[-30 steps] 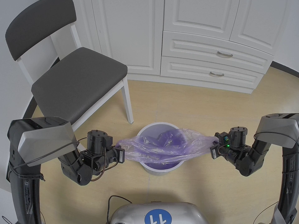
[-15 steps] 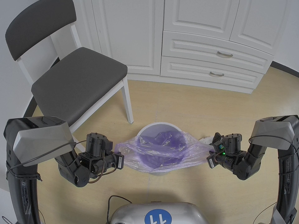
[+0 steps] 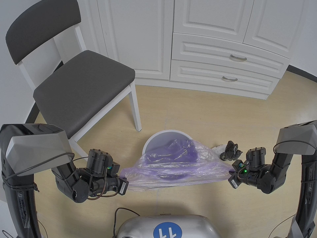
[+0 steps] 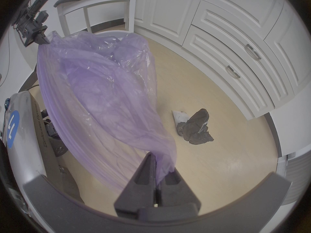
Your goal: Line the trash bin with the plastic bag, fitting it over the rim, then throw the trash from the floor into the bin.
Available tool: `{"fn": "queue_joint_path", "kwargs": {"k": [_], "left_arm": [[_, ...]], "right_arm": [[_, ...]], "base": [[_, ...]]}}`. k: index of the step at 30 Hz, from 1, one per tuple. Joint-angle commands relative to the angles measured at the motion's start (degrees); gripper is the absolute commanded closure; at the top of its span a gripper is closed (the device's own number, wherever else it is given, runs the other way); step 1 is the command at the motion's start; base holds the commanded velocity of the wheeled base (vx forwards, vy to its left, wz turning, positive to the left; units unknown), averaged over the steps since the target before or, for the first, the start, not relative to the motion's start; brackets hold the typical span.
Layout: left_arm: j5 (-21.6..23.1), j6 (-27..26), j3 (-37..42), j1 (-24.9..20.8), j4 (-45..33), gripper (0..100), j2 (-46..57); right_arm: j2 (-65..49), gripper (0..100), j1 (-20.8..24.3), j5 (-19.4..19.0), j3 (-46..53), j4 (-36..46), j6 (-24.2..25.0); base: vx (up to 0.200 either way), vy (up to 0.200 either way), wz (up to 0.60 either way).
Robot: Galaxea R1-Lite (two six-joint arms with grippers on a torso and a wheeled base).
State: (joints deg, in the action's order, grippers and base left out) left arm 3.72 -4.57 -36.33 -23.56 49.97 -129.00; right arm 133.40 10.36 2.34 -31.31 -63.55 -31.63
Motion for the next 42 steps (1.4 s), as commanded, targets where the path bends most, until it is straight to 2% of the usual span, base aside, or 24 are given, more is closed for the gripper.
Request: {"fn": "queue_joint_path", "kwargs": {"k": [1, 5, 8, 10, 11, 12, 18, 20, 32, 33, 37, 41, 42], "left_arm": [[-0.1, 0.0, -0.3, -0.3, 0.9, 100, -3.0], [-0.6, 0.5, -2.3, -0.4, 2.2, 100, -5.6], [-3.4, 2.9, -5.2, -0.5, 5.9, 100, -8.7], [-6.4, 5.3, -7.3, -0.9, 9.3, 100, -10.9], [-6.4, 5.3, -7.3, -0.9, 9.3, 100, -10.9], [-7.9, 5.6, -8.0, -0.9, 11.1, 100, -11.9], [-8.2, 5.4, -7.6, -0.1, 11.8, 100, -11.4], [-8.4, 5.5, -8.1, -0.3, 11.9, 100, -12.1], [-9.2, 5.6, -9.5, -0.1, 18.8, 100, -15.2], [-8.5, 5.1, -6.5, 0.5, 19.7, 100, -14.2], [-5.7, 3.1, -4.2, 2.4, 20.1, 100, -11.5], [0.1, -0.8, -0.1, 4.8, 20.3, 100, -9.6], [0.2, -0.9, 0.0, 4.8, 20.3, 100, -9.6]], "right_arm": [[1.4, 100, 0.2, 0.1, -0.2, -0.3, -0.3], [3.0, 100, 0.6, 0.8, -1.9, -1.0, 0.2], [4.1, 100, 1.1, 1.5, -4.4, -1.9, 1.5], [5.5, 100, 2.3, 3.6, -6.2, -4.3, 5.3], [5.5, 100, 2.3, 3.6, -6.2, -4.3, 5.3], [6.9, 100, 3.4, 5.3, -8.2, -6.4, 8.3], [9.9, 100, 6.1, 9.6, -14.7, -8.4, 14.8], [12.1, 100, 7.0, 12.1, -18.8, -8.5, 18.5], [12.4, 100, 7.0, 12.2, -18.8, -8.6, 19.1], [11.6, 100, 7.0, 12.2, -17.8, -8.8, 19.1], [11.0, 100, 7.4, 12.1, -17.5, -8.9, 19.2], [11.8, 100, 8.5, 12.1, -18.3, -11.9, 19.6], [11.8, 100, 8.5, 12.1, -18.3, -11.9, 19.6]], "base": [[0.000, 0.000, 0.00], [0.000, 0.000, 0.00], [0.000, 0.000, 0.00], [0.000, 0.000, 0.00], [0.000, 0.000, 0.00], [0.000, 0.000, 0.00], [0.000, 0.000, 0.00], [0.000, 0.000, 0.00], [0.000, 0.000, 0.00], [0.000, 0.000, 0.00], [0.000, 0.000, 0.00], [0.000, 0.000, 0.00], [0.000, 0.000, 0.00]]}}
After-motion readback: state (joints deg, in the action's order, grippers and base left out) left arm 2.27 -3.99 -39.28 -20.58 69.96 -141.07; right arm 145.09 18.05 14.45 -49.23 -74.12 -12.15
